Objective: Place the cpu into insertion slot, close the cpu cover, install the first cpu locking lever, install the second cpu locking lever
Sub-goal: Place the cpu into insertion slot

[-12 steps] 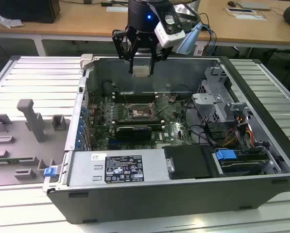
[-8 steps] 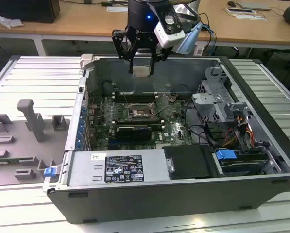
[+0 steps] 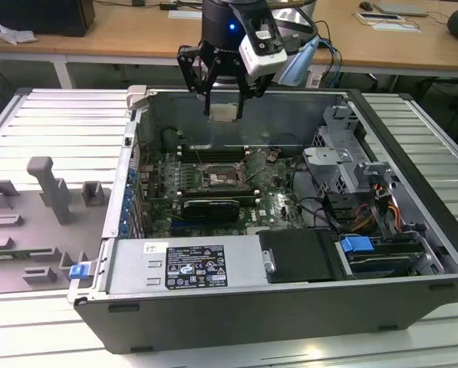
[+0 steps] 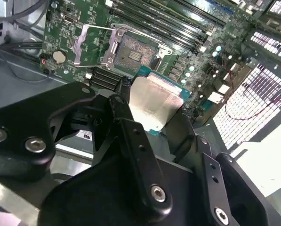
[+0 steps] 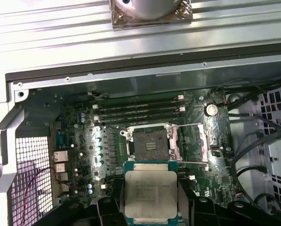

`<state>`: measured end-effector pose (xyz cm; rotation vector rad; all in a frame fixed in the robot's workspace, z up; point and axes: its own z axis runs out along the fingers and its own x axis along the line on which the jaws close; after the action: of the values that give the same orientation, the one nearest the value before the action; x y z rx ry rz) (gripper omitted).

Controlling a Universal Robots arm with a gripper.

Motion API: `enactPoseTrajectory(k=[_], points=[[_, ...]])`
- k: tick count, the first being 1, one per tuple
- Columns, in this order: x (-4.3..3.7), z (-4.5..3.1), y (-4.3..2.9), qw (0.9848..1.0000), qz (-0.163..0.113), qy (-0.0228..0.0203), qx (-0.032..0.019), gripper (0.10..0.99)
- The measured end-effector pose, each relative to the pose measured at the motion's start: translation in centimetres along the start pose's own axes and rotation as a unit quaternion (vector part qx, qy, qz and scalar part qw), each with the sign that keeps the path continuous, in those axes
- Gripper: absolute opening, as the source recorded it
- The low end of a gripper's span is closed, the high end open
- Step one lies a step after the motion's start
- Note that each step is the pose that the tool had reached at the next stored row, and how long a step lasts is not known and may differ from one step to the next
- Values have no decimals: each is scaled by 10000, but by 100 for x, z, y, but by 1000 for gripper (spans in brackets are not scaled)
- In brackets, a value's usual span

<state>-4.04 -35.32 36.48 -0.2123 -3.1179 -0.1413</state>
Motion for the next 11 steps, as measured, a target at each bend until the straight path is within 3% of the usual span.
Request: enactPoseTrajectory(k=[7,11], points=[[0,1,0,9988,484,-43,-9,541],[0,2,0,9968,798,-72,-16,541]])
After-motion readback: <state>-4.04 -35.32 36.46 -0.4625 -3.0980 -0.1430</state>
